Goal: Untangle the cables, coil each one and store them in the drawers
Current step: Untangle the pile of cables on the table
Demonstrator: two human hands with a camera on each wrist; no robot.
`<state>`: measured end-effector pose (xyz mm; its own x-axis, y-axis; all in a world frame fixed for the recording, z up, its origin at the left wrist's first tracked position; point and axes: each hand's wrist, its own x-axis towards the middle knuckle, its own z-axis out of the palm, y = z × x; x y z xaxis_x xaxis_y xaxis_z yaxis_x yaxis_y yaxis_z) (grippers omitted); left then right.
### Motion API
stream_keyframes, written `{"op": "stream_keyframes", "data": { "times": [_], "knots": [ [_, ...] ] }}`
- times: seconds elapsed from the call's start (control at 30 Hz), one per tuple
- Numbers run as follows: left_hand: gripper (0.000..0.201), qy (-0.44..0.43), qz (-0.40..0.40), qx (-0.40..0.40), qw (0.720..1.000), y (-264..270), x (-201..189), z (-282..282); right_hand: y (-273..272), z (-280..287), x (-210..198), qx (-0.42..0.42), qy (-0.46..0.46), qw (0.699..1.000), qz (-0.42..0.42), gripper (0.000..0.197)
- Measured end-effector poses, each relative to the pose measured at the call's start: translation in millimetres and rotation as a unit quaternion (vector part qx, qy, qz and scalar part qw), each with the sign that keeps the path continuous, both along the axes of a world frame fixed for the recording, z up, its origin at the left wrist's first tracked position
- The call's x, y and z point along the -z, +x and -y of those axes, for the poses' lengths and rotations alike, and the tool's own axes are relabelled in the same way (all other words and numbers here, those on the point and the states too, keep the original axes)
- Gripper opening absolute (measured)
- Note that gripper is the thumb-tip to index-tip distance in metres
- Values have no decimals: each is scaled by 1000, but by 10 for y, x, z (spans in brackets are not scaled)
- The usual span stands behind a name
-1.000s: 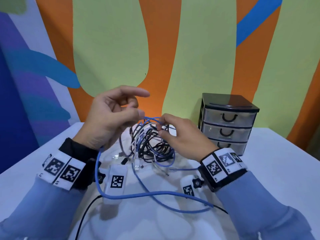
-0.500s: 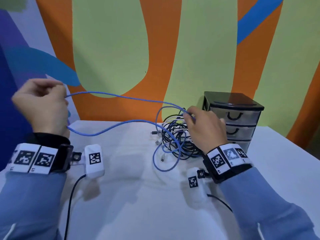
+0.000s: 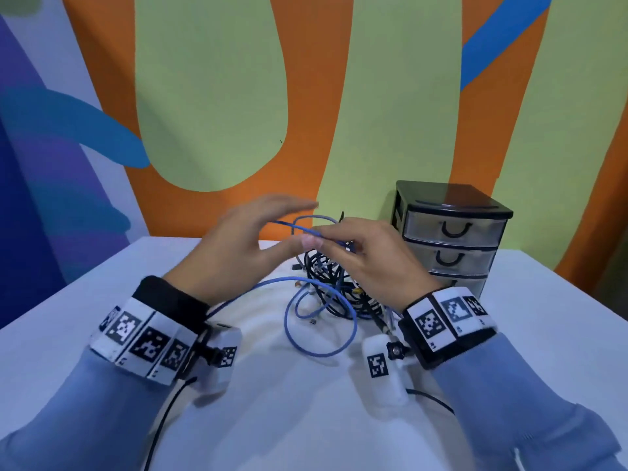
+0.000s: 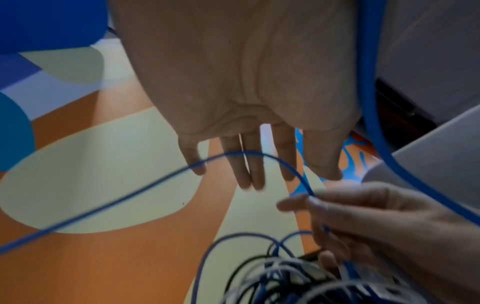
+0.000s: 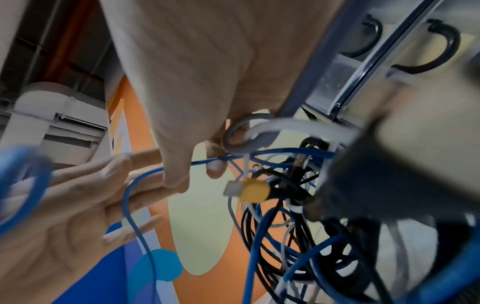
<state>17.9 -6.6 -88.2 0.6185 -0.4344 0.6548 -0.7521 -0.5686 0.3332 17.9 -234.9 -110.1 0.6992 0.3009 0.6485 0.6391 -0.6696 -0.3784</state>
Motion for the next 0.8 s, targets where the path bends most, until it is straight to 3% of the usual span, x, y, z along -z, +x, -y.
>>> {"op": "stream_keyframes", "data": {
  "times": [0.13,0.23,0.3,0.4,0.5,0.53,0.6,0.7,0.8],
  "knots": [
    [22,-80,11,-5,997,16,49,56,-10,-12,-14,24,-6,1000,-11,20],
    [19,-143,68,-79,984,9,-21,-11,28,33,28,111,-53,992,-30,17],
    [20,-184,109,-132,968,-14,-54,-52,46,40,46,162,-77,983,-46,26],
    [20,-271,150,-204,929,-14,-125,-142,37,32,50,161,-57,983,-63,38],
    [27,-404,169,-279,855,121,-197,-557,47,115,70,157,-43,981,-103,30],
    [31,-425,155,-296,841,162,-204,-710,58,159,84,161,-42,979,-117,25],
    [33,-390,87,-327,856,218,-167,-871,75,217,93,172,-45,975,-135,22],
    [35,-172,-24,-365,915,244,-37,-823,57,186,85,172,-69,965,-184,31],
    [41,-16,-126,-379,917,269,82,-753,-14,144,42,178,-97,949,-240,52]
  ]
}}
